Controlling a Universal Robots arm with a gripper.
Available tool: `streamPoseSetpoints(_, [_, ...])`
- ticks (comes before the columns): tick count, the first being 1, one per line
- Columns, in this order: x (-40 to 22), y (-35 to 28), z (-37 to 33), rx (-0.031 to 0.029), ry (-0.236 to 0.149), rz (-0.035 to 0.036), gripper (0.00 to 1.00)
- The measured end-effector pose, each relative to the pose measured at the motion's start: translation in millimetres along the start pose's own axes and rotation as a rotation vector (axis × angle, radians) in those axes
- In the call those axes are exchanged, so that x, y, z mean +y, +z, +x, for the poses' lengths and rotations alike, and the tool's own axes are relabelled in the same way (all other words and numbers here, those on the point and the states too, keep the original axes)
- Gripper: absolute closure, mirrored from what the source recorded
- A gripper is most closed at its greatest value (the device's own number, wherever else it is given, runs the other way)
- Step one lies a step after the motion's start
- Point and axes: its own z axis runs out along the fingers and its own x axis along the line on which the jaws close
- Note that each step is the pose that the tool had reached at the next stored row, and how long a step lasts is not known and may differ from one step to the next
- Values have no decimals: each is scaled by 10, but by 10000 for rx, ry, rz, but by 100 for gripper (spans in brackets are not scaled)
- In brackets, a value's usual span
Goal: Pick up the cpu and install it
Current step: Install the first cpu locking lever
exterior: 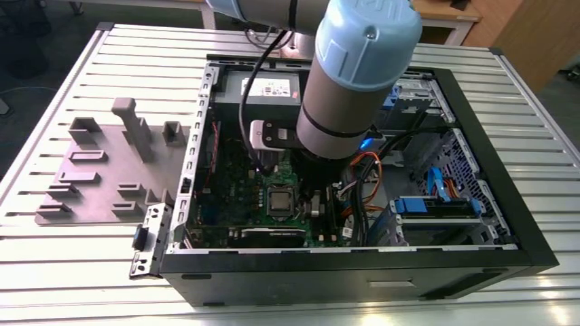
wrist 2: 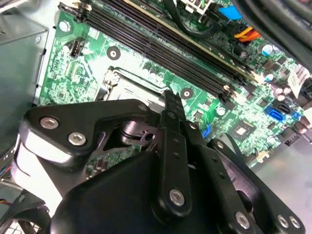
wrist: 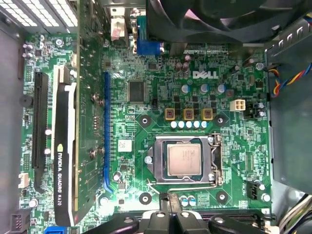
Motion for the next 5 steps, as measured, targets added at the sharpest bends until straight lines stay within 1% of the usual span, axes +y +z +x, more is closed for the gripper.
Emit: streamPoseSetpoints(5, [0, -6, 0, 4, 0, -1, 89])
